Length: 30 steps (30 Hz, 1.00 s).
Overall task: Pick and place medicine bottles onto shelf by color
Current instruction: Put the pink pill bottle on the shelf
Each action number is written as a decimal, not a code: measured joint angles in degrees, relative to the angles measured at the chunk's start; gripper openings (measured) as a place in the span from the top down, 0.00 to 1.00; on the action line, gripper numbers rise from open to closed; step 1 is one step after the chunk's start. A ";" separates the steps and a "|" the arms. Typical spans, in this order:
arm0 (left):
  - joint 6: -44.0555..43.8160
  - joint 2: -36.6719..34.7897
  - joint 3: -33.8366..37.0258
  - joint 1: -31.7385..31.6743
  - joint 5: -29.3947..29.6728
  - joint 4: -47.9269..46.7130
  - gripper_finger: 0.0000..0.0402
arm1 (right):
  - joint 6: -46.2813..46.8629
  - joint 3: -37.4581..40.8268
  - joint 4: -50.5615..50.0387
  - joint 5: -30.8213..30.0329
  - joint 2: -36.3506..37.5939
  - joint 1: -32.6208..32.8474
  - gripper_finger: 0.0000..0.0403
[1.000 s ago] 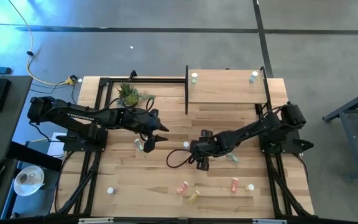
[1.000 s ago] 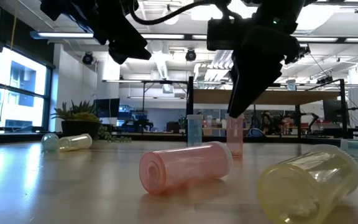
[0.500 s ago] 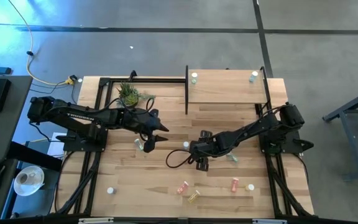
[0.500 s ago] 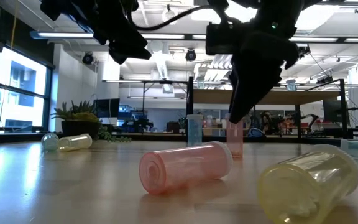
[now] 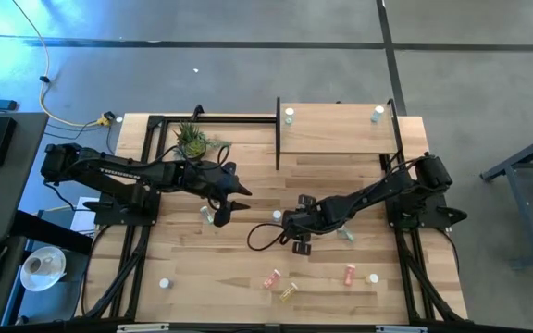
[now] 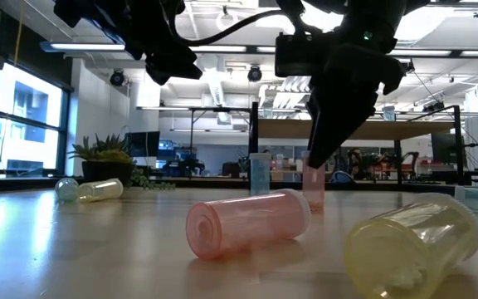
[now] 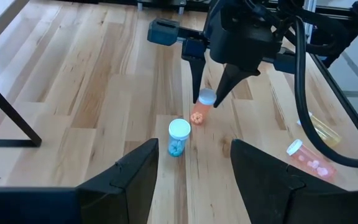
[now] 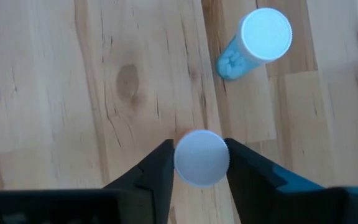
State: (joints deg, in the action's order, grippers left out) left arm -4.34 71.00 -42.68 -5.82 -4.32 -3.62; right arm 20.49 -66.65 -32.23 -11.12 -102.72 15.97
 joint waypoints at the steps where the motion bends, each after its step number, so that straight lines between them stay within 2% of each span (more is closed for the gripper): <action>1: 0.00 0.00 0.00 0.00 0.00 0.00 0.52 | 0.00 0.00 -0.12 -0.04 0.00 0.00 0.71; 8: -0.10 0.00 0.00 0.00 0.02 0.00 0.52 | 0.00 0.00 -1.20 -0.17 0.51 -0.24 0.74; 13: -0.15 0.00 -0.02 0.00 0.02 0.00 0.52 | 0.00 0.00 -1.51 -0.85 3.82 -0.24 0.75; 22: -0.08 0.00 0.00 -0.02 0.02 0.02 0.52 | 0.13 0.00 -4.85 -9.49 14.89 -3.03 0.75; 30: -0.04 0.00 0.00 -0.01 0.02 0.02 0.52 | -1.48 0.00 -7.33 -15.25 25.90 -10.90 0.75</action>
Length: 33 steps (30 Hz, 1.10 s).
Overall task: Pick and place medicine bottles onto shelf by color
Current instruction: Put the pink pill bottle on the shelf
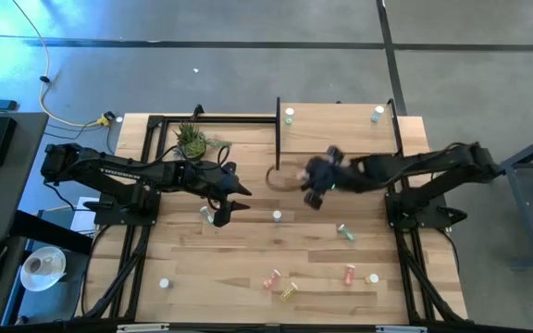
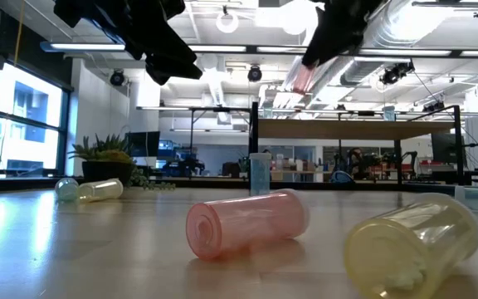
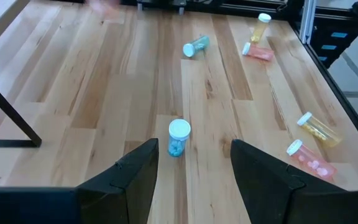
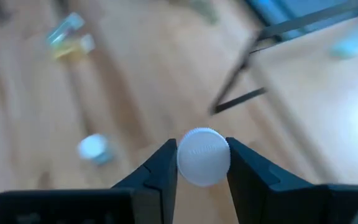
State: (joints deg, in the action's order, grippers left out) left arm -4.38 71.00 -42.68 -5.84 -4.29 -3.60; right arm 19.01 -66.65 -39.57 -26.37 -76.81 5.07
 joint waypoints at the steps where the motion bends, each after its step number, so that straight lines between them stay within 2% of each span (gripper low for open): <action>1: 0.00 0.00 0.00 0.00 0.00 -0.01 0.52 | -0.54 0.00 -0.38 -0.71 1.32 -1.31 0.75; 12: 0.00 0.00 -0.02 0.01 0.00 0.00 0.52 | -4.66 0.00 -1.99 -1.20 10.89 -17.12 0.75; 23: 0.02 0.00 -0.02 0.00 0.00 0.00 0.52 | -4.95 -3.83 -7.23 -1.11 11.56 -31.35 0.75; 33: 0.02 0.00 -0.02 -0.01 0.00 0.00 0.52 | -1.04 -4.58 -13.75 3.44 11.54 -40.80 0.75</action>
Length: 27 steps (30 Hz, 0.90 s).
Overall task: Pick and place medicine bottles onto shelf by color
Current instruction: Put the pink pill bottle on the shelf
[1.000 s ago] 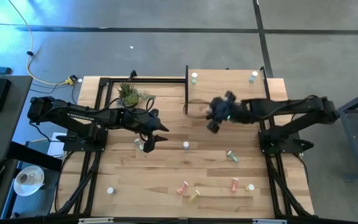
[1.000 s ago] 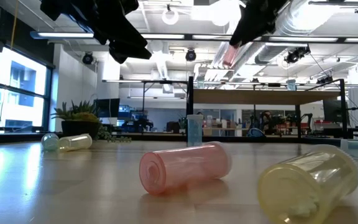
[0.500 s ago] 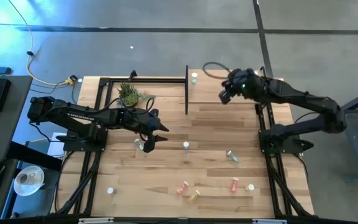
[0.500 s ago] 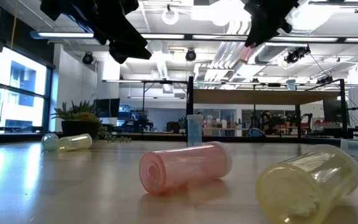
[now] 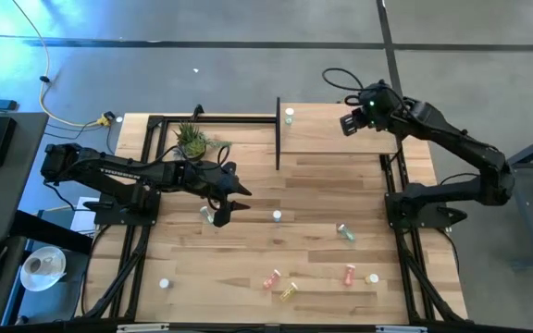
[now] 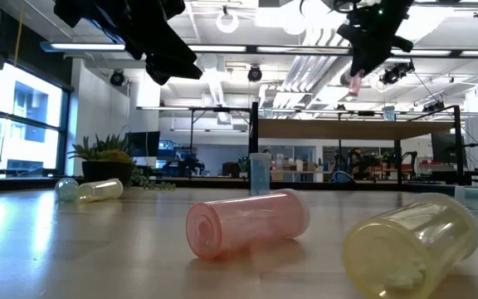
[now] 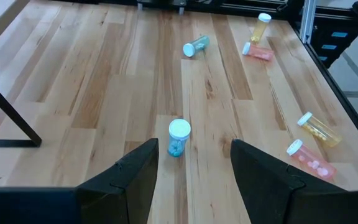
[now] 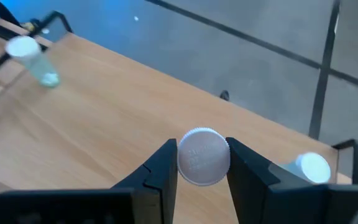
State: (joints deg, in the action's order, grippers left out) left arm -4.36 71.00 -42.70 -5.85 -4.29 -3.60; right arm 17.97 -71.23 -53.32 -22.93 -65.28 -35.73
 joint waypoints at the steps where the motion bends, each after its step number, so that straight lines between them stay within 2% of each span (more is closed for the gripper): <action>1: 0.00 0.00 0.00 0.01 0.00 0.00 0.52 | 0.00 0.01 -0.35 0.45 0.00 -0.61 0.75; 8: 0.00 0.00 0.00 0.02 0.00 0.00 0.52 | -0.05 0.01 -0.97 2.27 -1.07 -2.27 0.75; 14: 0.00 0.00 0.00 0.01 0.00 0.00 0.52 | -1.09 0.01 -1.88 4.33 -5.23 -2.25 0.75; 27: 0.02 0.02 0.01 0.02 0.02 0.00 0.52 | -3.55 0.01 -1.75 1.26 -11.28 -2.53 0.75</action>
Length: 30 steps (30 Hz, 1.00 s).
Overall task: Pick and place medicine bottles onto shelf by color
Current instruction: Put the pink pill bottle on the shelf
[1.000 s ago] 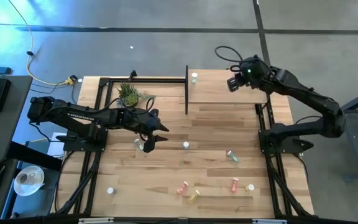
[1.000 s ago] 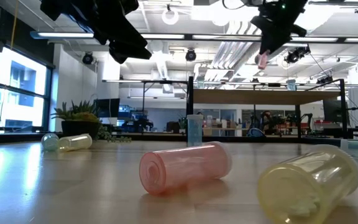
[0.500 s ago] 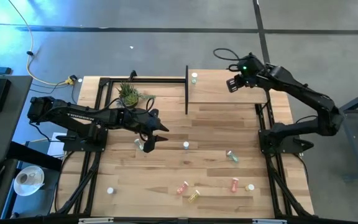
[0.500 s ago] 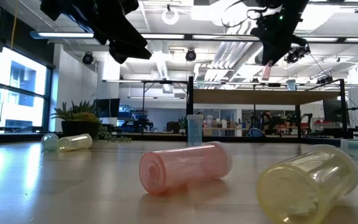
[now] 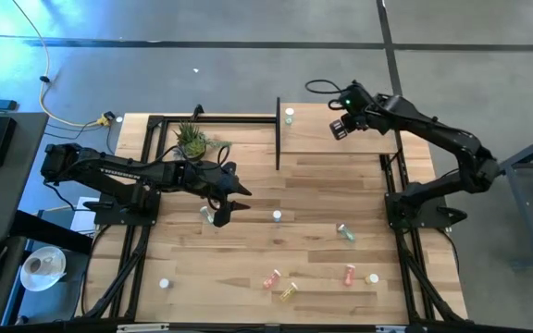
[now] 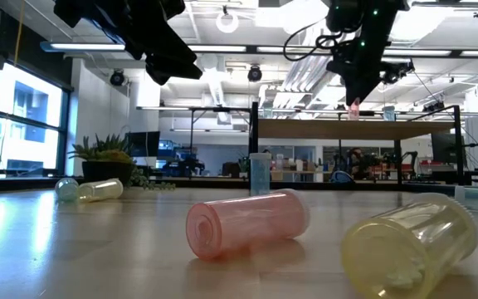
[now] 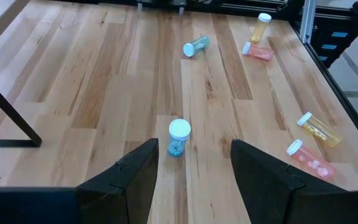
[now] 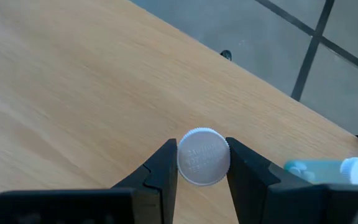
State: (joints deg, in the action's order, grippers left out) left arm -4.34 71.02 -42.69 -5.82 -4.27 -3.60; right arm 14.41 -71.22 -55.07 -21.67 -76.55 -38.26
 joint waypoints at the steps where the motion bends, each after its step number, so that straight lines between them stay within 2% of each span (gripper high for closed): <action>1: -0.02 0.00 -0.01 -0.01 0.00 0.00 0.52 | -0.04 0.00 -0.02 0.02 -0.02 -0.02 0.75; 11: 0.00 0.00 -0.01 0.00 0.00 0.00 0.52 | 0.07 0.02 -0.43 3.32 -0.35 -1.74 0.75; 30: 0.00 0.00 -0.01 -0.01 0.00 -0.01 0.52 | 0.20 0.02 -0.44 4.26 -0.35 -2.97 0.75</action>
State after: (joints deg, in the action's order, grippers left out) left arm -4.34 71.02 -42.70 -5.84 -4.27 -3.60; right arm 14.61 -71.20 -55.51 -17.41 -76.90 -41.23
